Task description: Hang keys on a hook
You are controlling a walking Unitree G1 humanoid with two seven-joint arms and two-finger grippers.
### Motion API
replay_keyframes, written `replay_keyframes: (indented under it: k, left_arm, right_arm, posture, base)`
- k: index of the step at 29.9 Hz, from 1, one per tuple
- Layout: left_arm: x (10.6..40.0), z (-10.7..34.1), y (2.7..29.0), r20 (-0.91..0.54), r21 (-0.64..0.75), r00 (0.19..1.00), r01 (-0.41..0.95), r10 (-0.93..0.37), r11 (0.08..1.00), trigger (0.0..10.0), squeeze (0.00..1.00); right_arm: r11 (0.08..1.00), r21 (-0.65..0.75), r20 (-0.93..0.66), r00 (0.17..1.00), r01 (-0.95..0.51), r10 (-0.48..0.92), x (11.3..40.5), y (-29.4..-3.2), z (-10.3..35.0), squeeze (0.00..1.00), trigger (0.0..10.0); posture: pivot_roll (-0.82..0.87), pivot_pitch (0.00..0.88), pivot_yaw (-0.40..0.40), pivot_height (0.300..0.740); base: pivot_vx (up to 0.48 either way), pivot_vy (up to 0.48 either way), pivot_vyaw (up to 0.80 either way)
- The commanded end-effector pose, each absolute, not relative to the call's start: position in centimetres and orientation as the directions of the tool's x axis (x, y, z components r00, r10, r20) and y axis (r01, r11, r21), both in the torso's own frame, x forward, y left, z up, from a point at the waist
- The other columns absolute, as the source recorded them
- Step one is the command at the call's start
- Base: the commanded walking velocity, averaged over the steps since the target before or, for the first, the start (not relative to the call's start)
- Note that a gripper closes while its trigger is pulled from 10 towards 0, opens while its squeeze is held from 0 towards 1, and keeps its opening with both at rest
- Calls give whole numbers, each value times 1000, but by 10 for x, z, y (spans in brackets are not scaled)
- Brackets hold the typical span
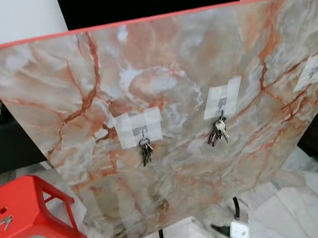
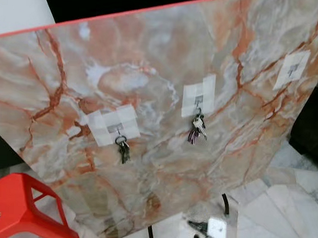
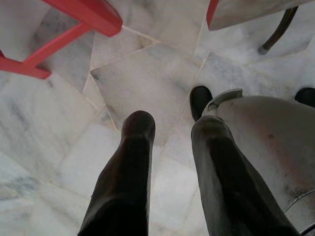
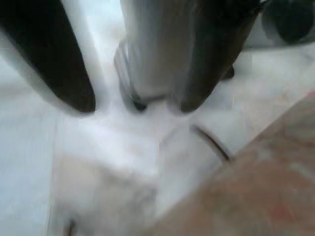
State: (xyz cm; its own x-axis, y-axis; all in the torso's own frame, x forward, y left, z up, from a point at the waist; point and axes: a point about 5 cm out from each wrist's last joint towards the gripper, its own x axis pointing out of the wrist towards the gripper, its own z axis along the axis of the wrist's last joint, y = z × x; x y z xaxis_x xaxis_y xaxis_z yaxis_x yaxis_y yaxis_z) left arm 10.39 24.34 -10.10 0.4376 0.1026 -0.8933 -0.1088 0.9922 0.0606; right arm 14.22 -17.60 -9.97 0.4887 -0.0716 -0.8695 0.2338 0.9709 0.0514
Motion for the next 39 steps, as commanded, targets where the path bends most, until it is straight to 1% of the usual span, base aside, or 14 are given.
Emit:
replay_keyframes:
  k: [1,2,6,8,10,11,16,17,20,23,25,30,34,39]
  left_arm:
    - [99,-101,248,-900,81,420,-100,116,992,10000,0]
    - [98,-101,249,-900,86,419,-101,120,991,10000,0]
    - [97,-101,250,-900,89,419,-103,125,991,10000,0]
    - [95,-102,249,-900,89,417,-116,130,989,10000,0]
    - [95,-102,249,-900,87,416,-121,130,989,10000,0]
    - [94,-102,248,-902,85,413,-120,127,989,10000,0]
    - [91,-104,243,-907,80,403,-121,123,989,10000,0]
    - [89,-106,239,-909,71,399,-127,116,989,10000,0]
    - [86,-109,231,-914,52,391,-144,105,988,10000,0]
    - [82,-112,220,-921,34,379,-150,89,988,10000,0]
    - [79,-114,211,-924,14,375,-167,76,986,10000,0]
    - [77,-116,204,-927,12,370,-143,65,990,10000,0]
    - [77,-115,206,-923,33,376,-139,83,990,10000,0]
    - [74,-114,218,-915,69,376,-215,148,974,10000,0]
  right_arm:
    - [964,40,-883,460,263,-89,136,-176,-103,0,10000]
    - [967,36,-890,448,253,-84,132,-175,-105,0,10000]
    - [971,29,-894,442,235,-80,129,-177,-106,0,10000]
    - [971,8,-901,423,239,-97,123,-188,-108,0,10000]
    - [972,-6,-903,415,235,-106,120,-192,-108,0,10000]
    - [974,-26,-906,407,224,-118,116,-198,-108,0,10000]
    - [984,-71,-907,399,165,-132,107,-212,-108,0,10000]
    - [986,-93,-905,402,135,-140,104,-218,-108,0,10000]
    - [988,-139,-905,396,67,-154,102,-223,-107,0,10000]
    - [986,-145,-904,395,81,-165,102,-230,-106,0,10000]
    - [984,-167,-903,390,61,-178,102,-236,-104,0,10000]
    - [981,-181,-900,390,69,-194,105,-243,-102,0,10000]
    - [982,-176,-900,394,63,-186,107,-242,-102,0,10000]
    - [987,-161,-907,396,-13,-143,106,-235,-104,0,10000]
  posture:
    - [-246,0,81,740]
    - [-254,0,81,740]
    - [-251,0,73,740]
    - [-249,0,68,740]
    - [-251,0,68,740]
    - [-250,0,64,740]
    - [-236,0,55,740]
    - [-224,0,47,740]
    - [-215,0,27,740]
    - [-185,0,-7,740]
    - [-160,0,-27,740]
    - [-114,0,-33,740]
    - [-70,0,-41,740]
    - [-37,0,-53,740]
  base:
    - [0,0,0]
    - [0,0,0]
    - [0,0,0]
    - [0,0,0]
    - [0,0,0]
    - [0,0,0]
    - [0,0,0]
    - [0,0,0]
    - [0,0,0]
    - [0,0,0]
    - [0,0,0]
    - [0,0,0]
    - [0,0,0]
    - [0,0,0]
